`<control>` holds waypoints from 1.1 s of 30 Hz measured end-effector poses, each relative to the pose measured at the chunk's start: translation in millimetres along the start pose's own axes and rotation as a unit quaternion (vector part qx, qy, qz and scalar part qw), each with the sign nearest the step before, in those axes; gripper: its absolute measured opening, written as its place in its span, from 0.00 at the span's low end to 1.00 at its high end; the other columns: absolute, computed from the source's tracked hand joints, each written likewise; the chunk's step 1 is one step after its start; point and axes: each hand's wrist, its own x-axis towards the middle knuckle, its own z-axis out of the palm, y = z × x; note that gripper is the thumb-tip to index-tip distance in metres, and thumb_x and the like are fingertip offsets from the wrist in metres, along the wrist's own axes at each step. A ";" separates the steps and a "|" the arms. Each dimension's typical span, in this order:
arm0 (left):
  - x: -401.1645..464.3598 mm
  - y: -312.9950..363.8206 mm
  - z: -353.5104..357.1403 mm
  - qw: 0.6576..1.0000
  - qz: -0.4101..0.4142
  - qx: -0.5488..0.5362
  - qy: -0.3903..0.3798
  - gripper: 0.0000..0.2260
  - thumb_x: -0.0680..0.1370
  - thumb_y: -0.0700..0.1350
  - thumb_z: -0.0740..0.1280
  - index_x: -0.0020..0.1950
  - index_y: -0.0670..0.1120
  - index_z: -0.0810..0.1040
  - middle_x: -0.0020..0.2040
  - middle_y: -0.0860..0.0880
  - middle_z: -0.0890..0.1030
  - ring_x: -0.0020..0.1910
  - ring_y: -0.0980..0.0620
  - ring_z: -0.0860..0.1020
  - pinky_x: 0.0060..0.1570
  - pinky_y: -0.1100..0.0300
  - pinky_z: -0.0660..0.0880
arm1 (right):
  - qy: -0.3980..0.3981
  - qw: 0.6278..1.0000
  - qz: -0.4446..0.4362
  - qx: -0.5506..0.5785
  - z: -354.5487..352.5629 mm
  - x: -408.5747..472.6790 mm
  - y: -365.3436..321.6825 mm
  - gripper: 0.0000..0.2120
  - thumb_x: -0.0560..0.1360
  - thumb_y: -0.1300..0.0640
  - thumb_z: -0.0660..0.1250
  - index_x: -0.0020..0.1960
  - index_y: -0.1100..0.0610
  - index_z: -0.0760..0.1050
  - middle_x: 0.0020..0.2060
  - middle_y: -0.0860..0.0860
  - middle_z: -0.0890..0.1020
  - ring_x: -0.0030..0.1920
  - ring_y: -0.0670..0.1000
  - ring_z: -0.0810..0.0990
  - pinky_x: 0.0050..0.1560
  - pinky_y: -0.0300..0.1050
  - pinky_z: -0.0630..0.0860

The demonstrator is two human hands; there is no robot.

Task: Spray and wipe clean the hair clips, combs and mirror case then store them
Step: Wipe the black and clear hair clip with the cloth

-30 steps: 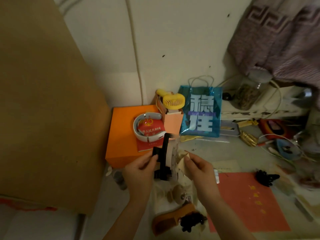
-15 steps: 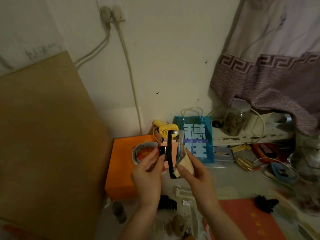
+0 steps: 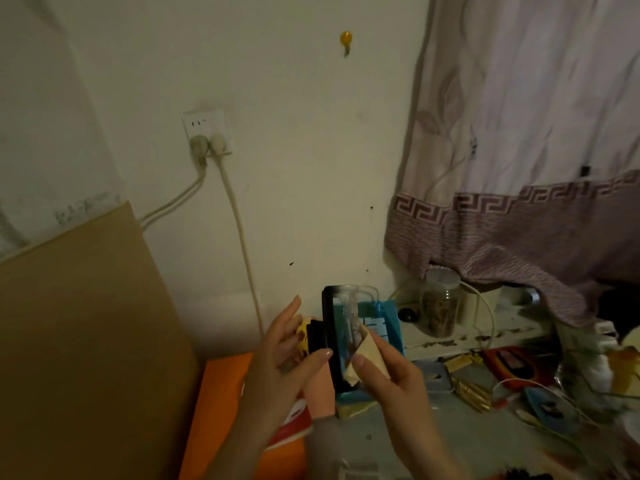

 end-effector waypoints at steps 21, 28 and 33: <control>52.4 76.6 -26.5 0.987 0.152 0.029 -0.046 0.22 0.64 0.44 0.79 0.54 0.53 0.77 0.51 0.60 0.83 0.50 0.57 0.82 0.48 0.68 0.76 | -0.086 0.988 -0.118 -0.055 20.7 34.1 -90.4 0.20 0.75 0.57 0.67 0.66 0.49 0.74 0.55 0.49 0.83 0.56 0.51 0.81 0.56 0.50 0.79; 61.2 83.6 -25.6 0.981 0.193 0.010 -0.027 0.20 0.63 0.44 0.73 0.54 0.50 0.77 0.51 0.59 0.83 0.50 0.56 0.82 0.48 0.70 0.76 | -0.058 0.978 -0.162 -0.120 20.0 37.1 -102.2 0.16 0.76 0.57 0.66 0.63 0.49 0.76 0.63 0.39 0.74 0.61 0.35 0.72 0.54 0.29 0.72; 62.5 88.1 -27.2 0.977 0.211 -0.011 -0.013 0.20 0.64 0.43 0.72 0.55 0.49 0.77 0.51 0.55 0.83 0.49 0.53 0.83 0.48 0.68 0.77 | -0.101 0.979 -0.156 -0.090 13.3 32.1 -106.1 0.18 0.70 0.51 0.66 0.60 0.48 0.78 0.49 0.43 0.85 0.51 0.41 0.81 0.47 0.32 0.75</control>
